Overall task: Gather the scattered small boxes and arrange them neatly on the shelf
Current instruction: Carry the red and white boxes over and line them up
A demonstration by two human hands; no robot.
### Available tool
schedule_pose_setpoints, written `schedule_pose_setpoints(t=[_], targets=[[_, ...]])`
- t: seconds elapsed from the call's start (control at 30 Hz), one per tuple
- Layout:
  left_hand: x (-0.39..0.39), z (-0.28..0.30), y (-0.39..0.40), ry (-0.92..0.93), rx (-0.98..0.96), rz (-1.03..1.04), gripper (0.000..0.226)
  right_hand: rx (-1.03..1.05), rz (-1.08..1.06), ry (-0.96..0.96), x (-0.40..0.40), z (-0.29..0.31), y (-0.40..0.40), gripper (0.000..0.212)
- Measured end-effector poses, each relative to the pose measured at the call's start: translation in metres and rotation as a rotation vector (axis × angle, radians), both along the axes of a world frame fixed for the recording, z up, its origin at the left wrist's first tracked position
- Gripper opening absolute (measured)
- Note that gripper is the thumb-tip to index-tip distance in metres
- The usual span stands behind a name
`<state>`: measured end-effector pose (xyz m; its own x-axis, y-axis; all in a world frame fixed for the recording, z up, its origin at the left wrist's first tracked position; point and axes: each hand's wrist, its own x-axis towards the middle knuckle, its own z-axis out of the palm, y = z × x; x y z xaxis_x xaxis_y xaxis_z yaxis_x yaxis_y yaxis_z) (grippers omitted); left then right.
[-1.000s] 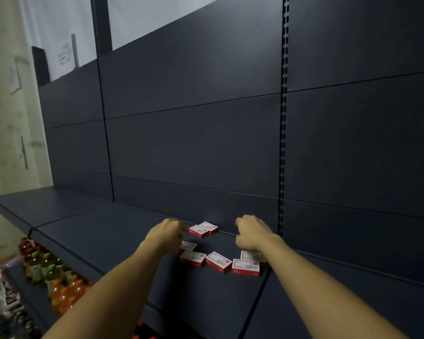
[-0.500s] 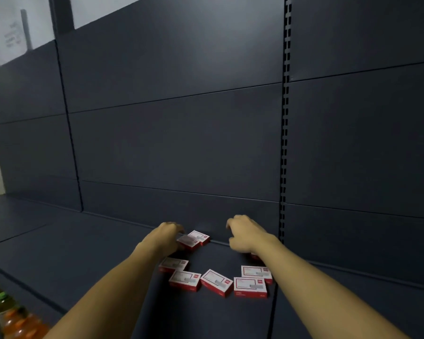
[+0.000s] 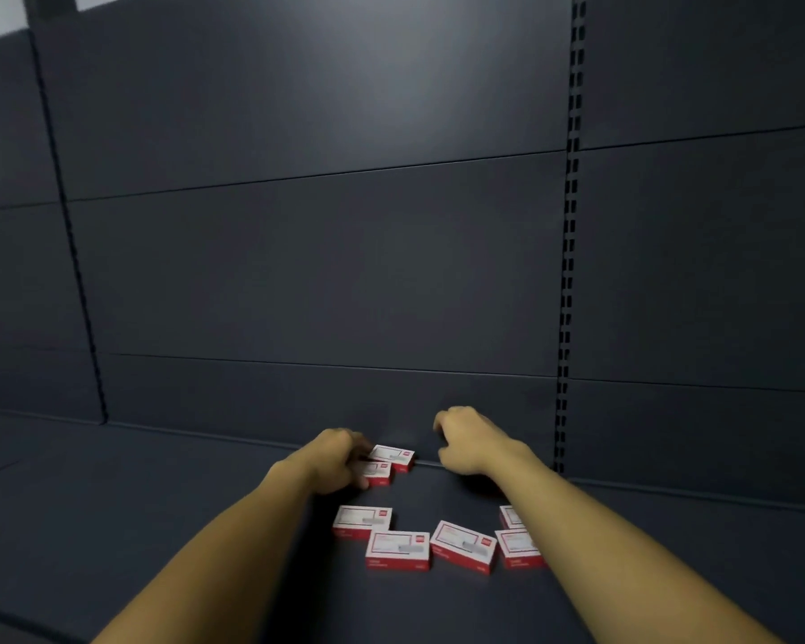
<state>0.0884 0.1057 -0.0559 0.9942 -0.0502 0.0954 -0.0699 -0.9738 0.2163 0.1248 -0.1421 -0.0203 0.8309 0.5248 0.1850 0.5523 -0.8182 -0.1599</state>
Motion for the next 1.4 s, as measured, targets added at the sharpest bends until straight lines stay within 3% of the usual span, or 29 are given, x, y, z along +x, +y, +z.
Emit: schedule_pose_setpoints(t=[0.23, 0.43, 0.6, 0.9, 1.4], targets=[[-0.010, 0.007, 0.042, -0.022, 0.071, -0.051, 0.050, 0.018, -0.014, 0.025, -0.002, -0.018, 0.038, 0.041], [-0.028, 0.009, 0.075, -0.111, 0.037, -0.034, 0.043, 0.128, -0.025, 0.142, 0.000, -0.028, 0.074, 0.063], [-0.040, 0.015, 0.095, -0.120, 0.030, -0.005, 0.044, 0.068, -0.107, 0.162, -0.002, -0.035, 0.098, 0.073], [-0.040, 0.018, 0.108, -0.124, 0.030, -0.015, 0.043, 0.106, -0.193, 0.149, -0.014, -0.031, 0.104, 0.039], [-0.010, 0.030, 0.012, -0.263, 0.092, -0.219, 0.033, 0.119, -0.383, -0.075, -0.053, -0.006, 0.016, 0.044]])
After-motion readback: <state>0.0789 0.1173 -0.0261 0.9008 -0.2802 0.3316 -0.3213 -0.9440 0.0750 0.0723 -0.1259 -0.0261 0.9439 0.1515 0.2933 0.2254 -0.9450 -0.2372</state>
